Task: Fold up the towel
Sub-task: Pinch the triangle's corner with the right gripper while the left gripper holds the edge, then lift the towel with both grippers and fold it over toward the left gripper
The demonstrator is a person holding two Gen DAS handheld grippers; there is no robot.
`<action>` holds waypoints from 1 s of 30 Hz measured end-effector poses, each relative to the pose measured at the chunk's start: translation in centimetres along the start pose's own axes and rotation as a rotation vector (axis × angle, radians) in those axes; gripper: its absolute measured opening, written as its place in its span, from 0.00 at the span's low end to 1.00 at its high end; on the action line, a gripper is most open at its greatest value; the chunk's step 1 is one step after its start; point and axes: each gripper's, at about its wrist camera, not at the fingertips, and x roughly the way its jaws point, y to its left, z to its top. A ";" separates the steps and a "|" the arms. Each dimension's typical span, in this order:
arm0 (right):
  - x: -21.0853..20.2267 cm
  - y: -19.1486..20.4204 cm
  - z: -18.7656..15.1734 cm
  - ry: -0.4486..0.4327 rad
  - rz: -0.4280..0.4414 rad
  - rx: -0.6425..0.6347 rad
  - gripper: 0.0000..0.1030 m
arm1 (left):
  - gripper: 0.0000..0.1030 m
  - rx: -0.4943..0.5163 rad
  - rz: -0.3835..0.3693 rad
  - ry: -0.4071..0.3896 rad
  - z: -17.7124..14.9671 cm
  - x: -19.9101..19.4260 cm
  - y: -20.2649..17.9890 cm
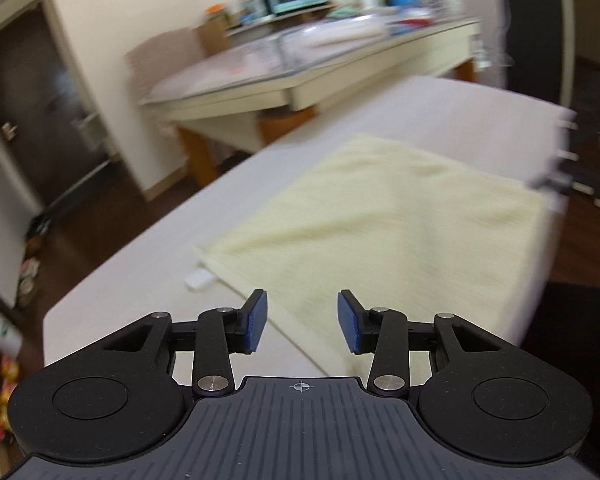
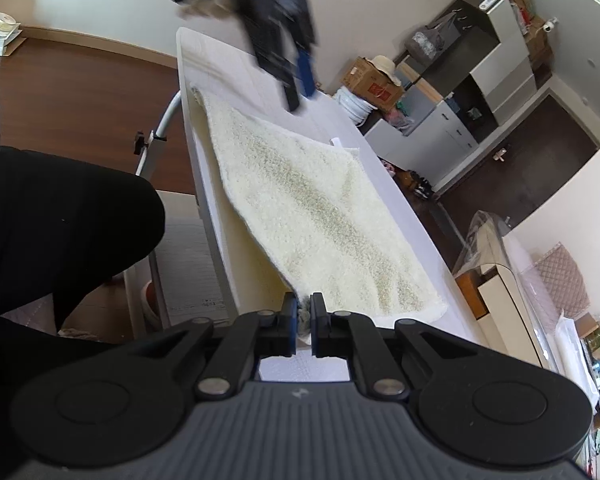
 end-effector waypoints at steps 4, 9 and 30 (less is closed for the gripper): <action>-0.4 0.0 -0.3 0.005 -0.015 0.022 0.07 | 0.43 0.088 -0.034 0.013 -1.7 -1.5 -2.5; -1.0 -0.3 -0.7 0.016 -0.020 0.036 0.07 | 0.43 0.208 -0.042 0.040 -3.2 -1.4 -4.8; -2.4 0.5 -0.9 0.039 -0.014 0.050 0.07 | 0.07 0.411 -0.102 0.092 -2.9 0.2 -5.5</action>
